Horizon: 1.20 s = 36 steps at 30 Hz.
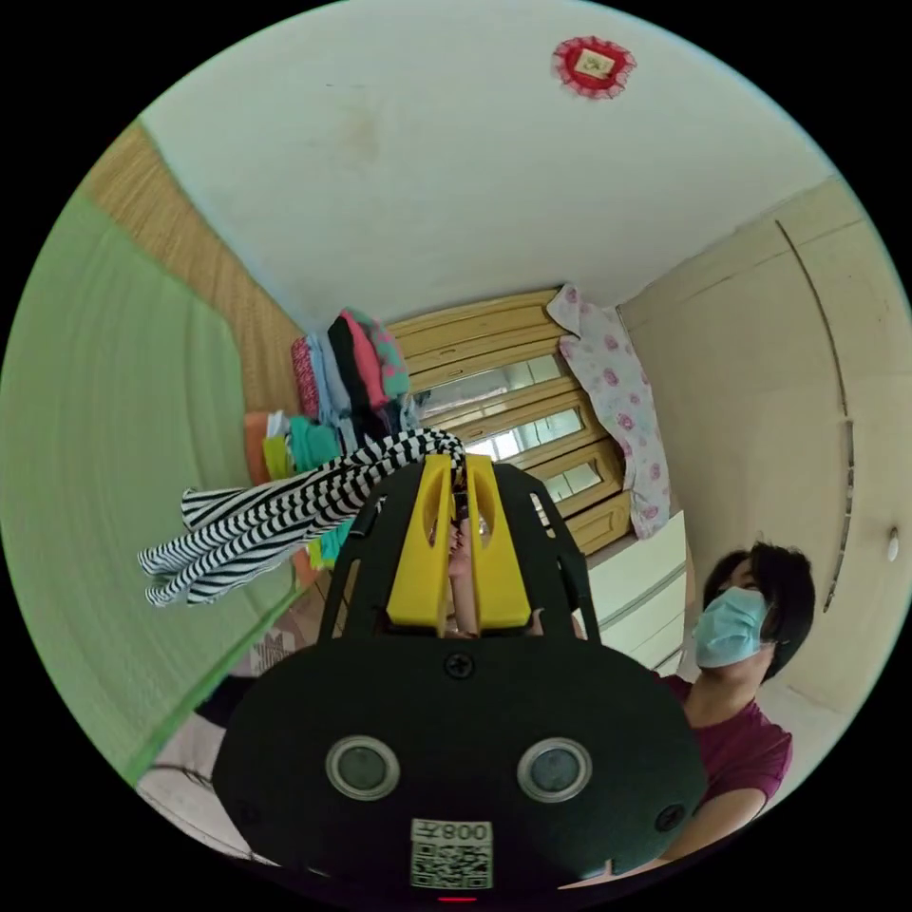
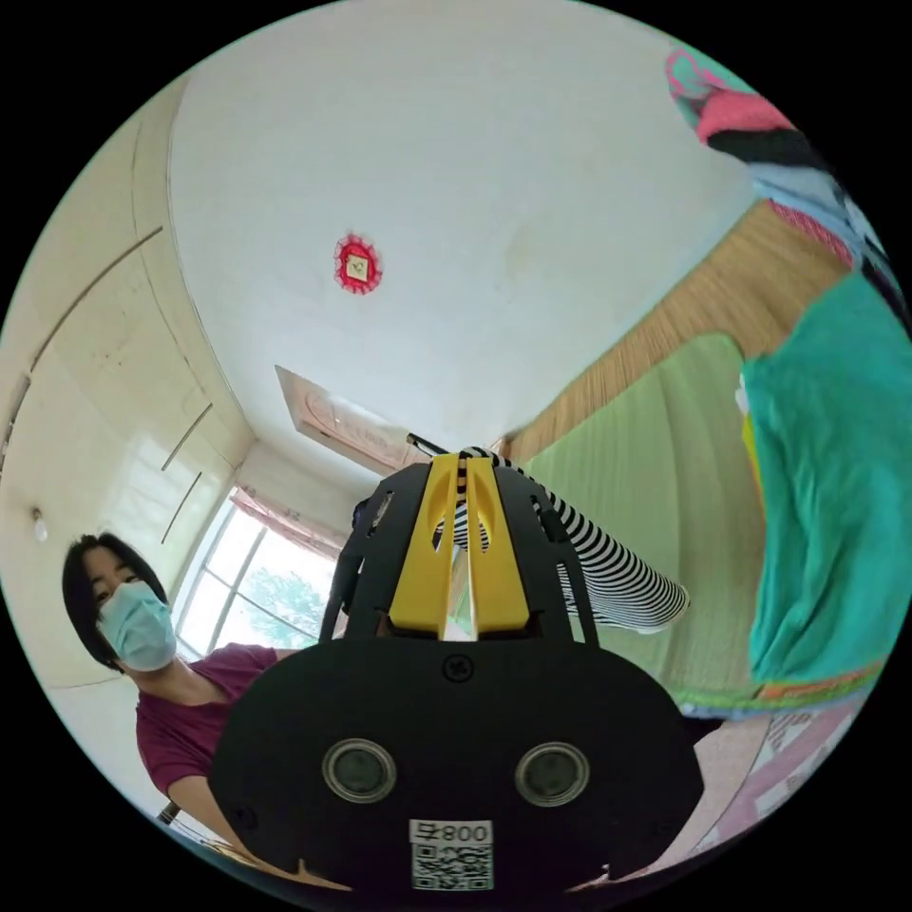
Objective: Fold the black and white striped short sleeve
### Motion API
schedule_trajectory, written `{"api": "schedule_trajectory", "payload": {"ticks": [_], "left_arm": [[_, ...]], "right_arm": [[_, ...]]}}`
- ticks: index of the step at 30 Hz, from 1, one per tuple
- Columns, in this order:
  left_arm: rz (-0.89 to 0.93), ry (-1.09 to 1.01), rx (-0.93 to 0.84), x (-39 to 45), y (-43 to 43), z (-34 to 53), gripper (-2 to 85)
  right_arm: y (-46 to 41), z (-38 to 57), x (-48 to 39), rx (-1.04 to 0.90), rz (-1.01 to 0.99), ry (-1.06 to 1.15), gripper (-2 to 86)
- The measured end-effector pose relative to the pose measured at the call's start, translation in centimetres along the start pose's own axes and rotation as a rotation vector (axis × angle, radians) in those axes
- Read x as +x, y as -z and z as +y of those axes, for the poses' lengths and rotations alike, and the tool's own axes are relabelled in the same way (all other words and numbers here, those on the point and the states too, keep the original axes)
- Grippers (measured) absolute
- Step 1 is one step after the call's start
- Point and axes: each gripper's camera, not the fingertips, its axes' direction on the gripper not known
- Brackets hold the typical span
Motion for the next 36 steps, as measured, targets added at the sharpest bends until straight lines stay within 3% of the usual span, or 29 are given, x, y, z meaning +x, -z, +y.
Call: {"api": "schedule_trajectory", "payload": {"ticks": [5, 8, 14, 18, 28, 36], "left_arm": [[0.026, -0.143, -0.092, 3.8, -15.1, -11.9, 2.7], [0.027, -0.135, -0.181, 2.7, -23.7, -14.2, 2.7], [-0.077, 0.081, -0.414, -5.5, -38.9, -11.9, 2.6], [-0.099, 0.140, -0.491, -7.0, -44.0, -11.7, 2.7], [-0.215, -0.075, -0.636, -0.2, -55.3, -16.9, 2.8], [-0.320, 0.047, -0.681, -3.1, -60.6, -16.7, 2.8]], "right_arm": [[8.9, -8.2, 1.1, 0.059, 0.134, 0.112, 0.8], [15.5, -8.8, 4.2, 0.092, 0.234, 0.117, 0.9], [26.7, -1.9, 19.5, 0.115, 0.405, -0.169, 0.9], [31.1, 3.9, 28.6, 0.152, 0.383, -0.346, 0.8], [35.9, 5.5, 32.9, 0.122, 0.405, -0.276, 0.9], [36.7, 10.6, 40.0, 0.052, 0.483, -0.418, 1.0]]}}
